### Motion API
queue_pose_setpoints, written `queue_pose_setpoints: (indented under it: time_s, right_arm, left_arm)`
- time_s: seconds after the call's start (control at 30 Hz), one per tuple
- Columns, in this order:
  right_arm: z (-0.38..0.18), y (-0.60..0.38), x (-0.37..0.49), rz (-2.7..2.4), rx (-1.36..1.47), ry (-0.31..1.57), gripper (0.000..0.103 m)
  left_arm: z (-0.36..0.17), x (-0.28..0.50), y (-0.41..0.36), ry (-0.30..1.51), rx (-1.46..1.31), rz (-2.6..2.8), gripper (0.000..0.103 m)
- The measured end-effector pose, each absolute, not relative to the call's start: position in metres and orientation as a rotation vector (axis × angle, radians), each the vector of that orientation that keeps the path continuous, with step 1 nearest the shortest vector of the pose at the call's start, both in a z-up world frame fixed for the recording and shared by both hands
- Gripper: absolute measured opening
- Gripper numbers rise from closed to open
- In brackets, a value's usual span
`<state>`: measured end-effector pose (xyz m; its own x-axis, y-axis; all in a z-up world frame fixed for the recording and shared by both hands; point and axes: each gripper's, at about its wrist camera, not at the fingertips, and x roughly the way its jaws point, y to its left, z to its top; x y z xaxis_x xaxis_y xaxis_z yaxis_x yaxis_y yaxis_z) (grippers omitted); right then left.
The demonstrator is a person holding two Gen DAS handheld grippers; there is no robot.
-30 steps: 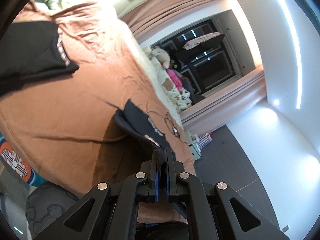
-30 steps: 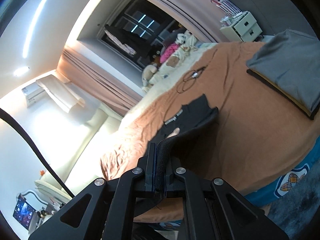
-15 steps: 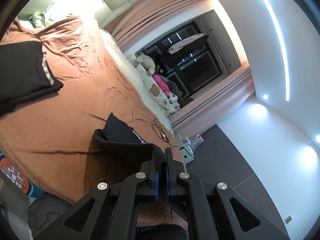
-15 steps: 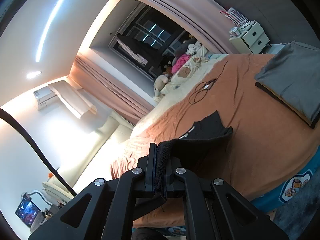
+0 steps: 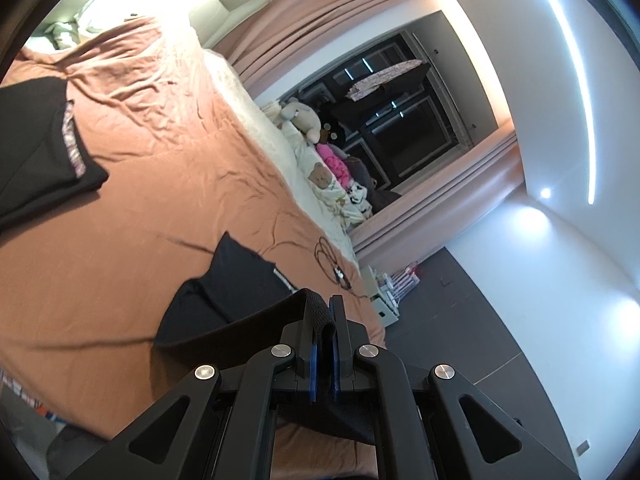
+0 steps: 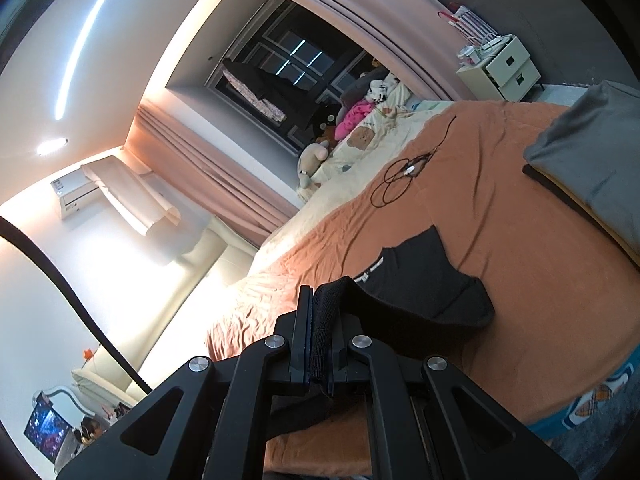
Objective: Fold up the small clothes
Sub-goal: 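Lift the hem with both grippers and fold it toward the collar, then lower the folded hem onto the collar and open both grippers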
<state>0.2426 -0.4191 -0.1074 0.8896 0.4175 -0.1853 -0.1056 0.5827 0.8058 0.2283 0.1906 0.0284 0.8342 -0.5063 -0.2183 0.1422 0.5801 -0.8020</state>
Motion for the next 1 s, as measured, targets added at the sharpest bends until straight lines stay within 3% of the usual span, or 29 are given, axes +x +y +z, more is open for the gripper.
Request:
queue_pose_setpoints:
  time_s: [0.47, 1.0]
  right_arm:
    - [-0.112, -0.416, 0.307, 0.314, 0.906, 0.348, 0.002]
    - [-0.118, -0.410, 0.371, 0.237, 0.926, 0.431, 0.002]
  left_arm:
    - [0.048, 0.319, 0.169, 0.477, -0.836, -0.371, 0.005]
    - [0.014, 0.412, 0.158, 0.569, -0.844, -0.289, 0.005]
